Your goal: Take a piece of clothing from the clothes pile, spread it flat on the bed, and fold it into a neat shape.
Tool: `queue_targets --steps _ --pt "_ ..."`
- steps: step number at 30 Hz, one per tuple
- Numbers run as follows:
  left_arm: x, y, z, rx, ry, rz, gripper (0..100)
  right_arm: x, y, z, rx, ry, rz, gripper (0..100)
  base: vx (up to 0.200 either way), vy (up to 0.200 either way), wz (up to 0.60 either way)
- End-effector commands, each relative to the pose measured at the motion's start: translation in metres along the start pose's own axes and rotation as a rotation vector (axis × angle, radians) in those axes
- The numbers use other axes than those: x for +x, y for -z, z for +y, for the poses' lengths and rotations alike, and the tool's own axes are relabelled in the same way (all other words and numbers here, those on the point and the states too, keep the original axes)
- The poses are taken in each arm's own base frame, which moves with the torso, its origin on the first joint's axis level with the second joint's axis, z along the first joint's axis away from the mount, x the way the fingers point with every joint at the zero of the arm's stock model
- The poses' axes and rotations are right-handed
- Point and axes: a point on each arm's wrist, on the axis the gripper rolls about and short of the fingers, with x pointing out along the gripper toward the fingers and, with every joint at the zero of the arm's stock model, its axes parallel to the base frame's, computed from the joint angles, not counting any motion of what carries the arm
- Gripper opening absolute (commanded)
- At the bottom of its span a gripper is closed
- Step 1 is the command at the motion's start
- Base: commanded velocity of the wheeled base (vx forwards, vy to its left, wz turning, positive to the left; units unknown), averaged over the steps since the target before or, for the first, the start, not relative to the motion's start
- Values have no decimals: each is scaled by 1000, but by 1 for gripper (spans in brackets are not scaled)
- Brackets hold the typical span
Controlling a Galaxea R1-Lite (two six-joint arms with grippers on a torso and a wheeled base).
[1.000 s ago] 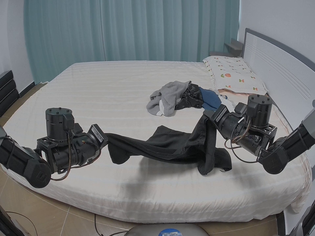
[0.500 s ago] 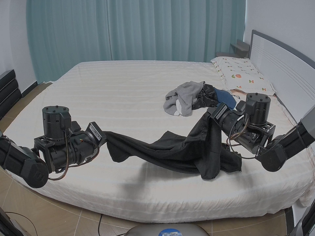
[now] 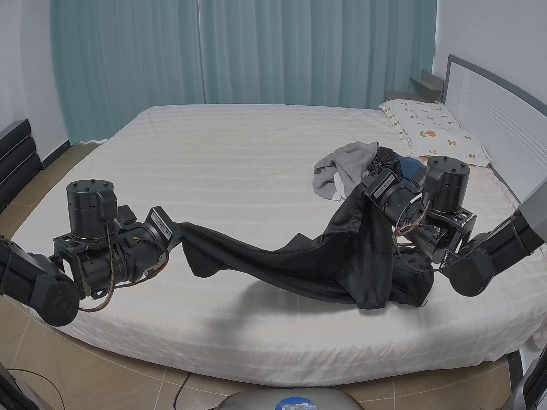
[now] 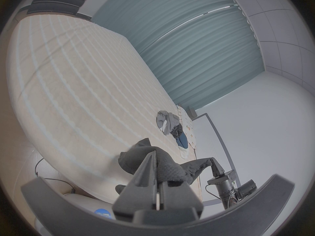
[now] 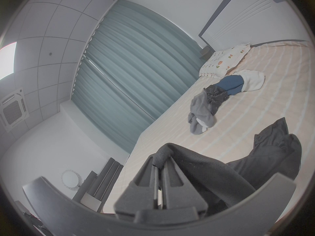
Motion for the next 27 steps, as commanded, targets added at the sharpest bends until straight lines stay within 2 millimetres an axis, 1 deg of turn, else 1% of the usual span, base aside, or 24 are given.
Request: queue_targets --steps 1,7,12,27 --pt "-4 -4 -2 -1 10 -15 0 -1 -1 1 3 -6 1 0 0 200 0" --pt "-6 -7 -3 -2 16 -27 0 -6 -6 5 17 -35 8 0 0 200 0" --pt "-8 -10 -3 -4 18 -41 0 -6 -7 5 24 -36 7 0 0 200 0" --pt "-7 -10 -3 -4 17 -40 0 -7 -7 6 46 -44 13 0 0 200 0"
